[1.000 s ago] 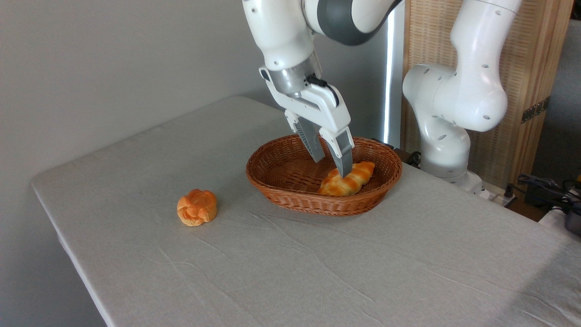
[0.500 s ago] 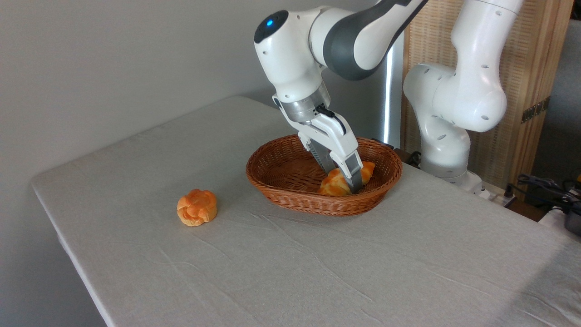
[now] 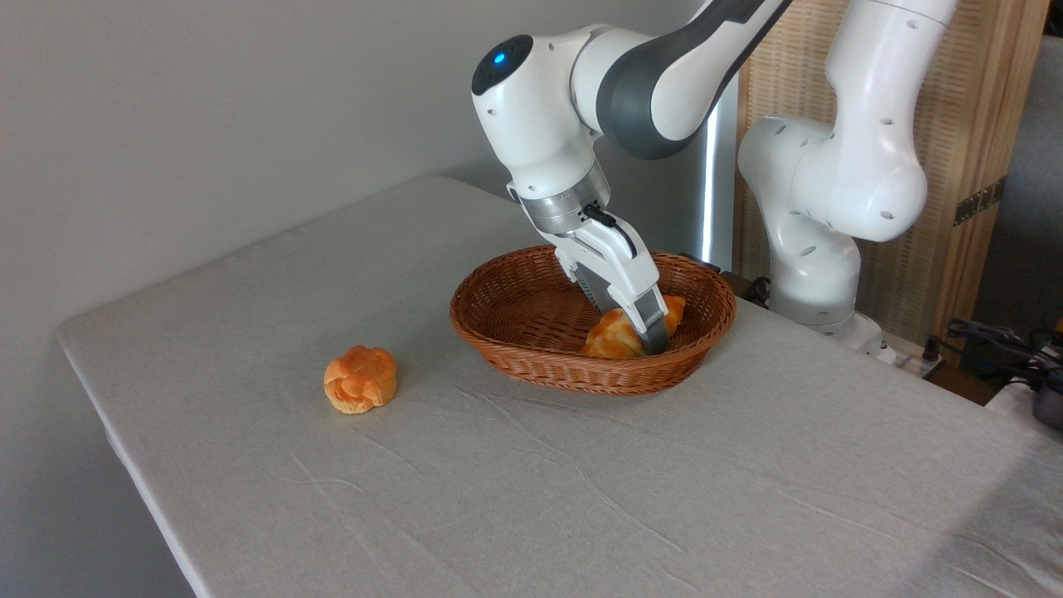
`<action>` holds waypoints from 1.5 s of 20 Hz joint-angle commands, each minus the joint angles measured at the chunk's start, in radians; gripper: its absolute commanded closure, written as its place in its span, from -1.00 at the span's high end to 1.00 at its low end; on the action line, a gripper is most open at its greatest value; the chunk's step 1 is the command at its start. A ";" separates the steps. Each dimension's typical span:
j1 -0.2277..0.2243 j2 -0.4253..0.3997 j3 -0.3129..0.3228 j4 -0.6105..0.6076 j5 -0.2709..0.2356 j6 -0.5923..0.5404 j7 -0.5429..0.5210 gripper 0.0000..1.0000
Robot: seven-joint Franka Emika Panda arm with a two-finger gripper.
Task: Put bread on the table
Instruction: 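Lower the gripper into the basket and close it on the braided roll, then lift the braided roll out of the basket and carry it beside the bun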
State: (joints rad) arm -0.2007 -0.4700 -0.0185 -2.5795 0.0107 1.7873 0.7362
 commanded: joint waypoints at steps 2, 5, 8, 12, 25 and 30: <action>-0.005 -0.012 0.009 -0.014 0.012 0.017 0.020 -0.32; -0.003 -0.013 0.009 -0.010 0.011 0.015 0.020 -0.31; -0.003 -0.018 0.011 0.022 0.009 0.012 0.017 -0.31; -0.002 -0.018 0.012 0.116 -0.052 0.009 0.020 -0.26; -0.003 0.032 0.178 0.269 -0.085 0.262 0.150 -0.09; -0.040 0.220 0.224 0.272 -0.044 0.546 0.186 0.27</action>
State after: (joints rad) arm -0.2037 -0.3893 0.1913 -2.3279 -0.0522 2.1955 0.9116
